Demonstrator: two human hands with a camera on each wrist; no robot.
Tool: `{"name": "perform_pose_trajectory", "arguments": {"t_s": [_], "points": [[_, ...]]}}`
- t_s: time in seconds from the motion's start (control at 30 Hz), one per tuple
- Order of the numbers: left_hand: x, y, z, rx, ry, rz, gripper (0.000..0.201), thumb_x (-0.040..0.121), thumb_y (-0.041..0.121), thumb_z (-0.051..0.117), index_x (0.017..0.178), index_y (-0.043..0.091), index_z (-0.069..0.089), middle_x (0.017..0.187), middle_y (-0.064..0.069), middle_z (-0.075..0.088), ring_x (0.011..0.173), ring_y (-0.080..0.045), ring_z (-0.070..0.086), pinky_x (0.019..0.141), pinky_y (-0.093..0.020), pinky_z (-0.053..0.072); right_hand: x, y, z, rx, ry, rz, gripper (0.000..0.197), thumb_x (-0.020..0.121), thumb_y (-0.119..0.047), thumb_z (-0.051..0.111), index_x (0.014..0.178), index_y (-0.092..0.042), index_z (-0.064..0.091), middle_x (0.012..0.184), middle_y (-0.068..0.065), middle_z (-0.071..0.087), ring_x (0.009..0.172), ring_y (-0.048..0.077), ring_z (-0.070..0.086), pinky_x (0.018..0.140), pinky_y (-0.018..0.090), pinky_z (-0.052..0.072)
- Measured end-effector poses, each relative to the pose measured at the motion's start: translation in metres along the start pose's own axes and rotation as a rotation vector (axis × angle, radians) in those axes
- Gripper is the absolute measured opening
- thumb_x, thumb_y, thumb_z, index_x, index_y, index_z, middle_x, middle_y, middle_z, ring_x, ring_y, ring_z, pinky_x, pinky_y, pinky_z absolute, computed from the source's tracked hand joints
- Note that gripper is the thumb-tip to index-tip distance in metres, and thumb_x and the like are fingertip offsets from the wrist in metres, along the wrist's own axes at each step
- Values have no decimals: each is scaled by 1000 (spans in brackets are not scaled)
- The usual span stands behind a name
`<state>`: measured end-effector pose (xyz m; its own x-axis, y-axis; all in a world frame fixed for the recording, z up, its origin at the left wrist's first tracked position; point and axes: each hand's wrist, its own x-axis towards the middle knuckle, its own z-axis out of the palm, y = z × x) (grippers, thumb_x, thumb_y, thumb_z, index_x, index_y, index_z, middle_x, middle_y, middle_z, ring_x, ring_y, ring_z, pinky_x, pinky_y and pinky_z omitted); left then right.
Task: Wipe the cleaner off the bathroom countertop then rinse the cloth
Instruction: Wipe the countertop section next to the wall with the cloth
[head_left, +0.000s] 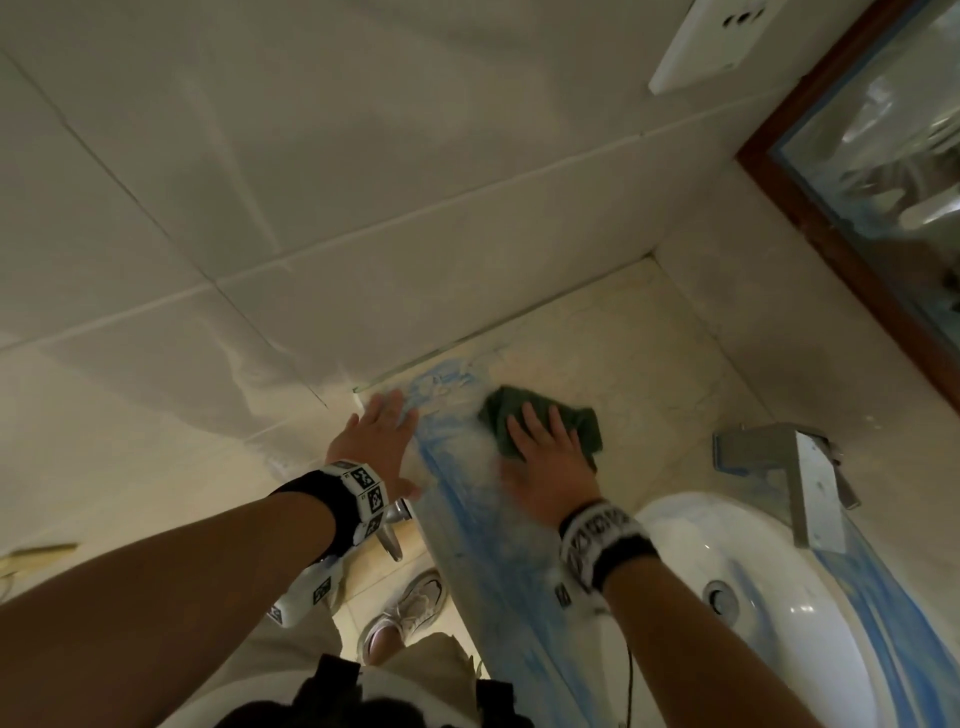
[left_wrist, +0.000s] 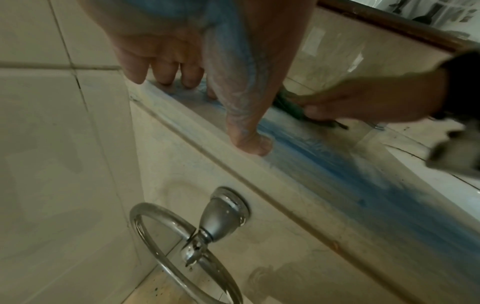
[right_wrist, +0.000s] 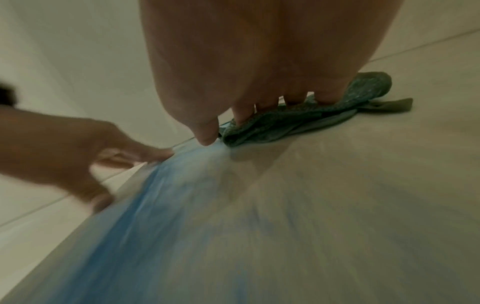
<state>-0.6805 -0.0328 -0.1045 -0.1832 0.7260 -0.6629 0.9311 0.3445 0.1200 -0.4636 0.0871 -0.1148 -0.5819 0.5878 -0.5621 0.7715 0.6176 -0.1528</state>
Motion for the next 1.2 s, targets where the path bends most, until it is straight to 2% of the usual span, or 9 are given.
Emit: {"name": "perform_pose_trajectory", "arguments": {"t_s": [0.13,0.23,0.43,0.53,0.6,0.8,0.97,1.03,1.2], "points": [[1,0,0,11,-10,-5,112,82,58,65,154,20,-11,159,-6,-23,148,-27,-16,121,-44,5,66,-15,-47,64,12,-7,71,96,-62,28,156,-31,6,163,-7,-8,149,28,-12,120,51,0],[1,1,-1,12,-15,-10,113,81,59,66,154,20,-11,160,-5,-23,148,-27,-15,121,-45,6,82,-21,-60,63,12,-11,71,96,-63,29,156,-31,7,163,-7,-7,149,27,-11,120,51,-1],[1,-2,0,9,-14,13,111,83,60,63,154,19,-12,159,-6,-24,148,-27,-15,122,-45,7,23,-7,-19,43,25,-32,71,96,-62,27,156,-30,7,163,-7,-7,149,26,-10,121,49,2],[0,-4,1,-16,-18,29,109,84,57,63,154,19,-12,159,-6,-25,148,-27,-16,122,-44,6,-23,9,10,20,22,-56,69,97,-60,29,155,-31,8,162,-9,-9,149,25,-12,119,43,-4],[1,-6,2,-50,-14,37,108,85,56,64,154,20,-12,159,-4,-25,148,-26,-18,121,-44,5,-31,20,13,48,17,-54,64,98,-56,31,155,-33,11,158,-15,-10,150,23,-11,117,40,-6],[3,-7,2,-67,-10,37,110,83,56,65,154,21,-12,159,-2,-26,147,-23,-19,121,-44,5,43,24,-38,133,51,86,66,98,-60,29,156,-31,11,163,-8,-5,149,26,-10,121,49,-2],[3,-6,1,-40,-5,36,113,81,58,66,154,21,-11,159,-3,-25,148,-24,-18,121,-45,8,99,-10,-71,140,52,165,75,94,-67,26,156,-28,12,164,-3,-4,149,31,-10,120,53,-3],[3,-7,2,-39,0,38,114,80,58,67,154,21,-11,159,-3,-25,148,-25,-17,121,-46,9,98,-32,-69,98,44,127,74,93,-66,26,155,-26,16,164,-2,1,149,31,-10,119,55,-2],[5,-7,3,-40,6,32,114,79,59,68,154,23,-10,159,-2,-25,148,-24,-17,121,-46,10,72,-66,-40,-40,65,-155,68,95,-61,30,154,-29,19,163,-5,7,149,28,-6,120,54,0]]}}
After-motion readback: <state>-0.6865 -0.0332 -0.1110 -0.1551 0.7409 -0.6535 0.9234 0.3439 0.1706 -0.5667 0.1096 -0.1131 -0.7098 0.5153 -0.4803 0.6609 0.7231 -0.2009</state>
